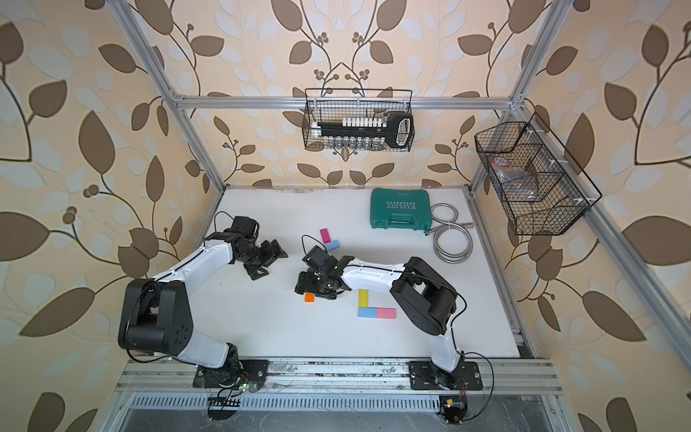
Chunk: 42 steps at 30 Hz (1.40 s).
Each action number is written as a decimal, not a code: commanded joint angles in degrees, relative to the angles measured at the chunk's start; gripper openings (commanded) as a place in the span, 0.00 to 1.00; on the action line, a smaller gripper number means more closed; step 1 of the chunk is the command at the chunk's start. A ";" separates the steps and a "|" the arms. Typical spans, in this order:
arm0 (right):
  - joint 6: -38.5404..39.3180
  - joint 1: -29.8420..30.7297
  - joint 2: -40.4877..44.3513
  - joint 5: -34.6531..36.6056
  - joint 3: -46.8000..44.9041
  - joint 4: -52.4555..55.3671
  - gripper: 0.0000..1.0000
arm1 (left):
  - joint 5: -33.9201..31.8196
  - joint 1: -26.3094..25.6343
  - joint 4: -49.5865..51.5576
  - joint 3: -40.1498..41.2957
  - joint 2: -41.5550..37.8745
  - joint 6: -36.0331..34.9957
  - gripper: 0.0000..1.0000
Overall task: Assemble the letter c with building blocks
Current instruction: Assemble the building block at the center of the board.
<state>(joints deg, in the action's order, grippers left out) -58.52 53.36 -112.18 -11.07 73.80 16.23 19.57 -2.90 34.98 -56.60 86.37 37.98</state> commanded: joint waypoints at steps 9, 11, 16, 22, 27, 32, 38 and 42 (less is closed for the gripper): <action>-0.36 0.23 -3.53 -1.23 4.33 0.12 0.86 | 0.57 0.64 0.88 -1.98 -0.22 -1.12 0.91; -0.35 0.08 -3.68 -1.23 4.51 0.20 0.86 | 0.57 0.79 0.83 -1.85 -0.23 -1.10 0.91; -0.23 -0.06 -4.16 -1.32 5.13 0.38 0.86 | 0.75 0.74 0.53 -1.54 -0.11 -0.97 0.91; -0.10 -0.44 -4.89 -1.59 5.96 0.72 0.86 | 0.65 0.79 0.35 -1.47 -0.08 -1.02 0.91; 0.04 -0.61 -4.85 -1.67 5.84 1.00 0.86 | 0.73 0.79 0.31 -1.50 -0.08 -0.97 0.91; 0.34 -1.02 -4.19 -1.54 5.24 1.06 0.86 | 1.16 0.78 0.17 -1.51 -0.28 -0.85 0.90; 1.10 -1.18 -1.75 -1.28 4.42 1.52 0.86 | 2.44 0.79 0.61 -1.40 -1.31 -0.95 0.91; 1.42 -0.78 1.09 -1.06 2.96 1.90 0.86 | 3.72 0.79 0.65 -0.49 -3.21 -0.58 0.91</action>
<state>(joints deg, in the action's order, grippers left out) -58.06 52.27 -114.65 -12.27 77.87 16.99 21.28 -2.90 34.96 -56.60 86.08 37.91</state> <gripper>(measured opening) 0.860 0.910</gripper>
